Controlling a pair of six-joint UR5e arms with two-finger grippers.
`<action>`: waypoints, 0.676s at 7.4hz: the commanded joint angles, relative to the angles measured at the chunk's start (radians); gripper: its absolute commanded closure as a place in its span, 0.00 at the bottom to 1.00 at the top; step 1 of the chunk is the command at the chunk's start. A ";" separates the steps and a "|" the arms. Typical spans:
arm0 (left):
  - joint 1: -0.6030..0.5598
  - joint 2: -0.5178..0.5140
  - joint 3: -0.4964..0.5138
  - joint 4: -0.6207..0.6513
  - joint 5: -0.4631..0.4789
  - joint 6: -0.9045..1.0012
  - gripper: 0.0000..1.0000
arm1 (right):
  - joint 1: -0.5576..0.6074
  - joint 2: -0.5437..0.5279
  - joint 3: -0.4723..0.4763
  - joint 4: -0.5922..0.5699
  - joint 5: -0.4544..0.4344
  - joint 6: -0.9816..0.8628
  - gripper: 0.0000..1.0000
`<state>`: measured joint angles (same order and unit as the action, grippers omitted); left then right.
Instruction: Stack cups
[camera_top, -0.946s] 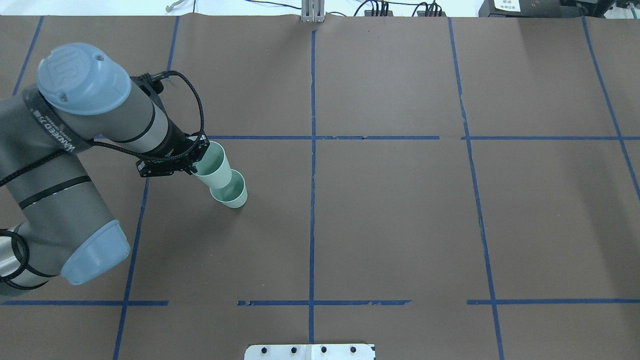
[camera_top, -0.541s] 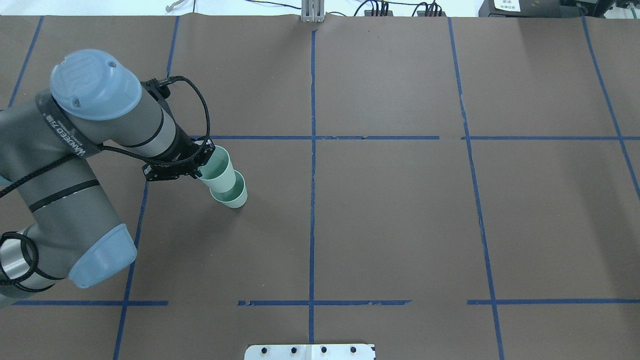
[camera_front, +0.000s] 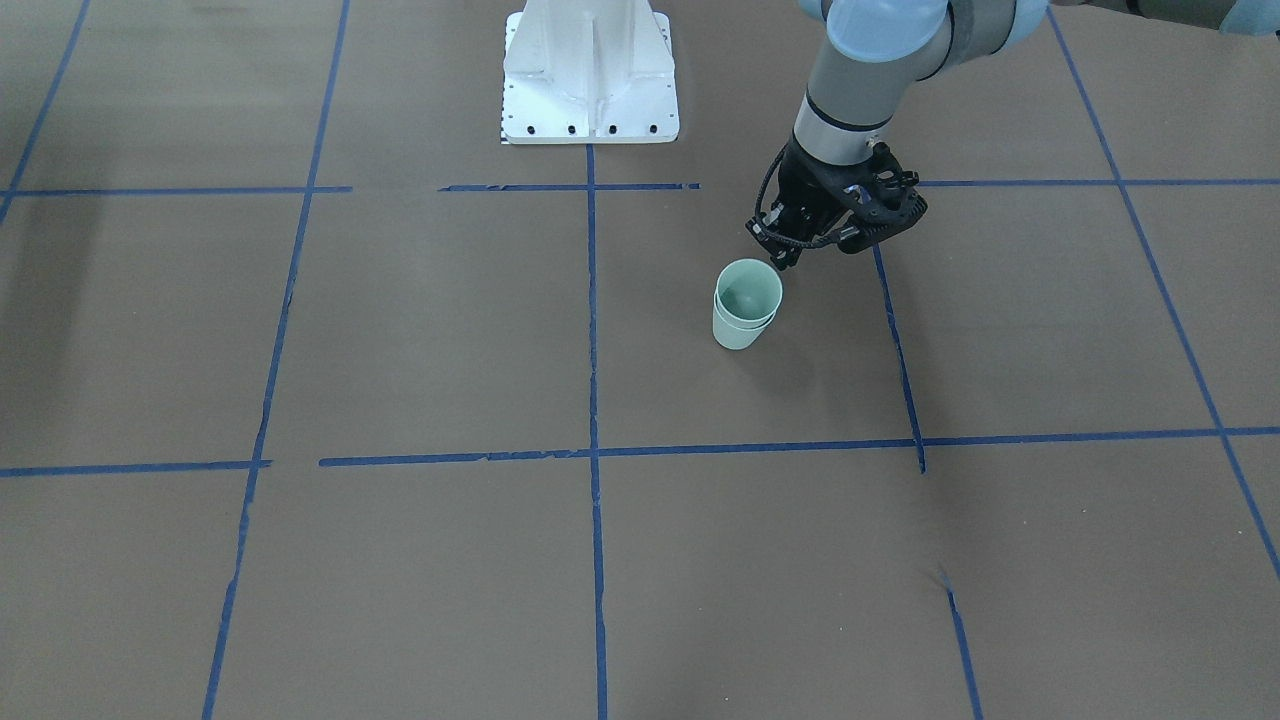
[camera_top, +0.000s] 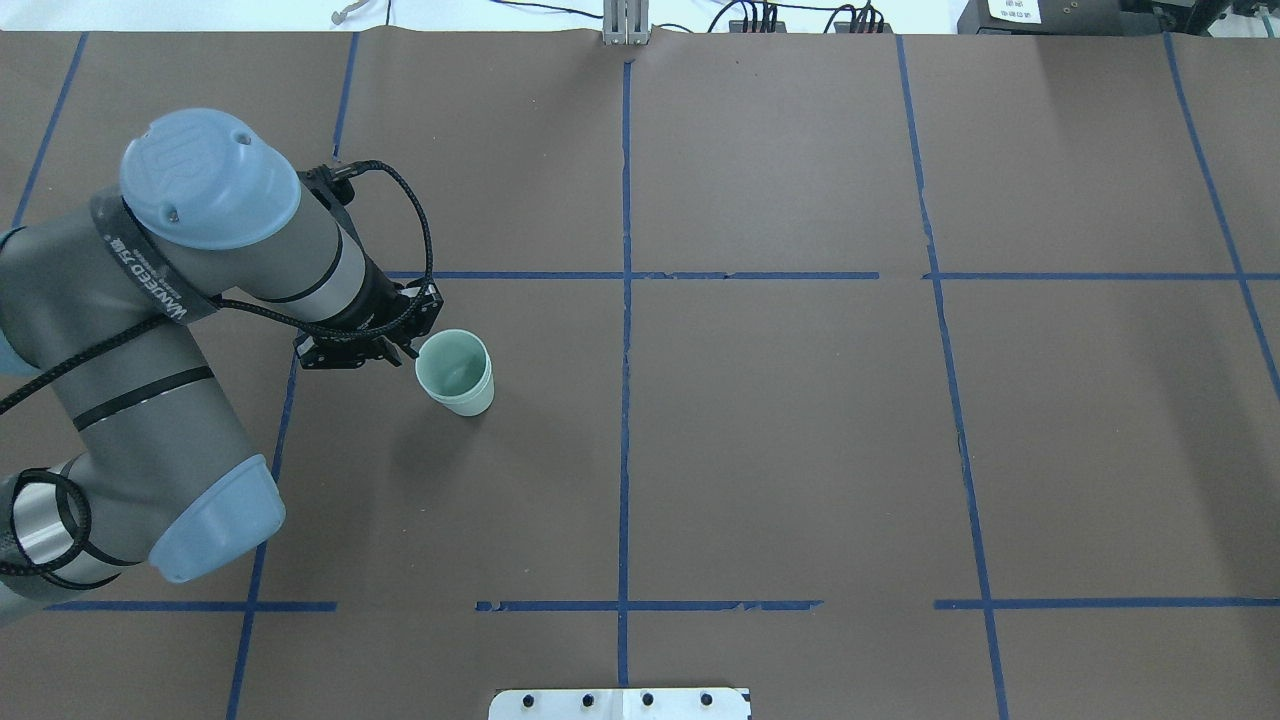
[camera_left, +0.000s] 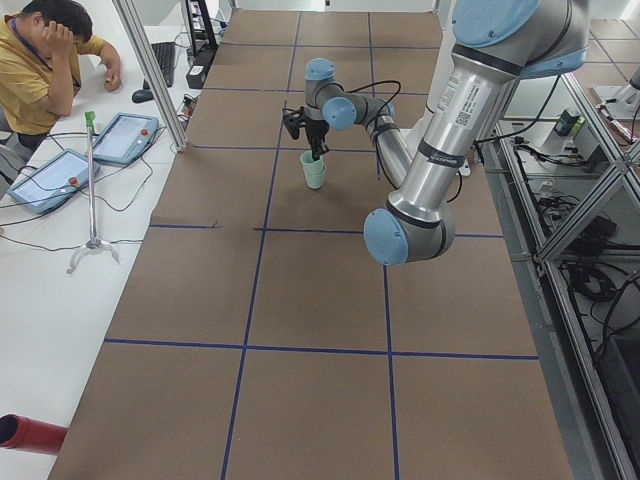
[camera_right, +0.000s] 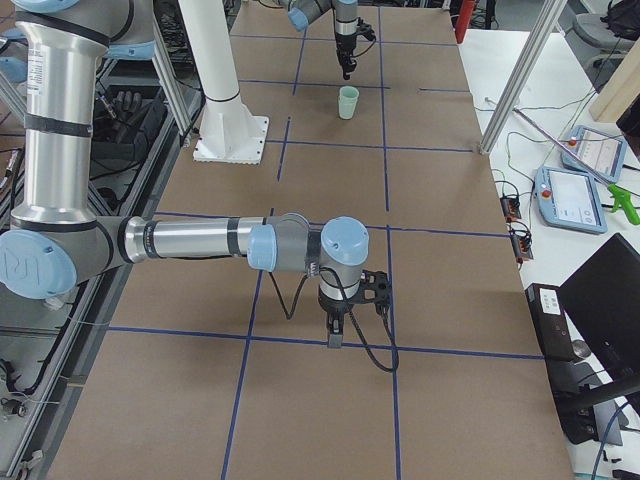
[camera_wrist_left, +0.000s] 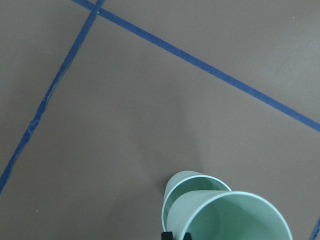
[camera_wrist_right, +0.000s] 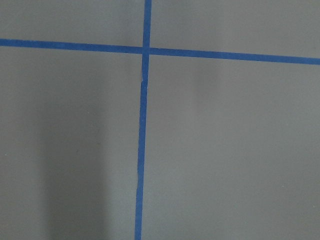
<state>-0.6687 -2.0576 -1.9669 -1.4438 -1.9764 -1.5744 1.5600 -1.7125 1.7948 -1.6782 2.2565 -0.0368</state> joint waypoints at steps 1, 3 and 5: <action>-0.002 -0.001 -0.007 -0.003 0.005 -0.013 0.00 | 0.000 0.001 0.000 0.000 0.000 0.000 0.00; -0.020 0.025 -0.041 -0.010 -0.002 0.026 0.00 | -0.002 0.001 0.000 0.000 0.000 0.000 0.00; -0.114 0.118 -0.064 -0.015 -0.083 0.281 0.00 | 0.000 0.001 0.000 0.000 0.000 0.000 0.00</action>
<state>-0.7182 -1.9977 -2.0172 -1.4559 -1.9983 -1.4471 1.5591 -1.7119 1.7948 -1.6782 2.2565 -0.0368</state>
